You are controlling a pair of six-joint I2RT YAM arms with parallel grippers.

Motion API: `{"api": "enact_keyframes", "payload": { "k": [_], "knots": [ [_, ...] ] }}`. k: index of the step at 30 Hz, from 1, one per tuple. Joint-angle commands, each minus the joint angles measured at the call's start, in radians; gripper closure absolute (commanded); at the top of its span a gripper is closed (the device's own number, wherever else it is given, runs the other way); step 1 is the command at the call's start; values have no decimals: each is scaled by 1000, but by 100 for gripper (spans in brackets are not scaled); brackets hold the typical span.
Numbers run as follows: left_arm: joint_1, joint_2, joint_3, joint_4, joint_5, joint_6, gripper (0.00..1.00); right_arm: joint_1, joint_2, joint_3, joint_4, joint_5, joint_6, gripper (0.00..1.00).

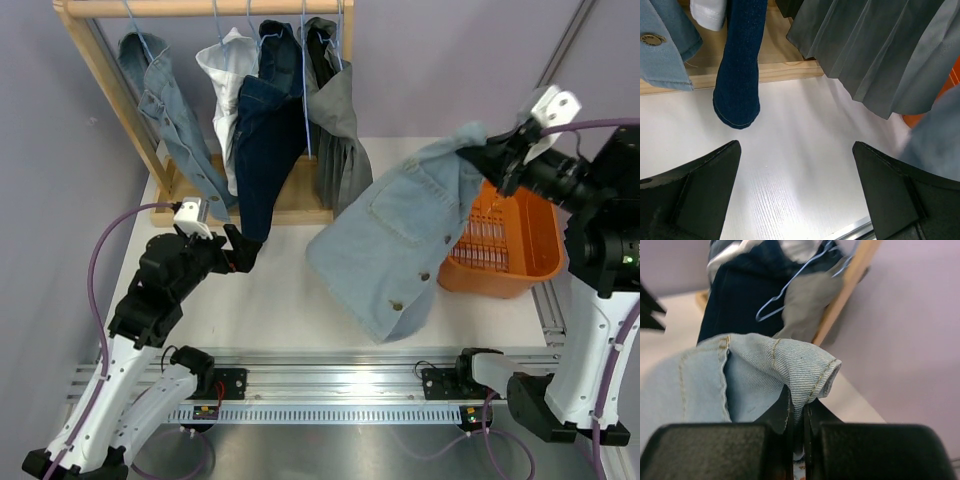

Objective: Remove the skirt from the hanger
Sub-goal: Pick up the skirt from the center of the board, then place the skirt in the bin.

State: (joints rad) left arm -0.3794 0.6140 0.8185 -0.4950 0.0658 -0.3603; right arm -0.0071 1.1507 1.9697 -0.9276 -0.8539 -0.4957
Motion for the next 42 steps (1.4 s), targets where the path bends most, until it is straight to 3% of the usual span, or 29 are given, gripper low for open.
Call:
{"api": "enact_keyframes", "payload": {
  "k": [1, 6, 10, 17, 28, 31, 36, 42],
  "knots": [
    [0, 1, 45, 70, 16, 40, 1, -91, 56, 101, 259, 43, 313, 100],
    [-1, -26, 41, 52, 0, 60, 1, -178, 129, 182, 320, 123, 459, 100],
    [-1, -53, 39, 36, -20, 69, 1, -351, 164, 225, 424, 240, 565, 100],
    [-1, -69, 39, 23, -18, 78, 1, -545, 313, 426, 469, 280, 661, 100],
    [-1, -60, 41, 35, -15, 89, 1, -577, 392, 377, 533, 299, 599, 100],
    [-1, -48, 44, 44, -6, 90, 1, -577, 353, 237, 544, 208, 580, 100],
    [-1, -31, 47, 58, 11, 96, 1, -564, 233, -142, 589, 116, 536, 100],
    [-1, 6, 62, 73, 31, 109, 1, -417, 132, -481, 449, 64, 352, 100]
  ]
}}
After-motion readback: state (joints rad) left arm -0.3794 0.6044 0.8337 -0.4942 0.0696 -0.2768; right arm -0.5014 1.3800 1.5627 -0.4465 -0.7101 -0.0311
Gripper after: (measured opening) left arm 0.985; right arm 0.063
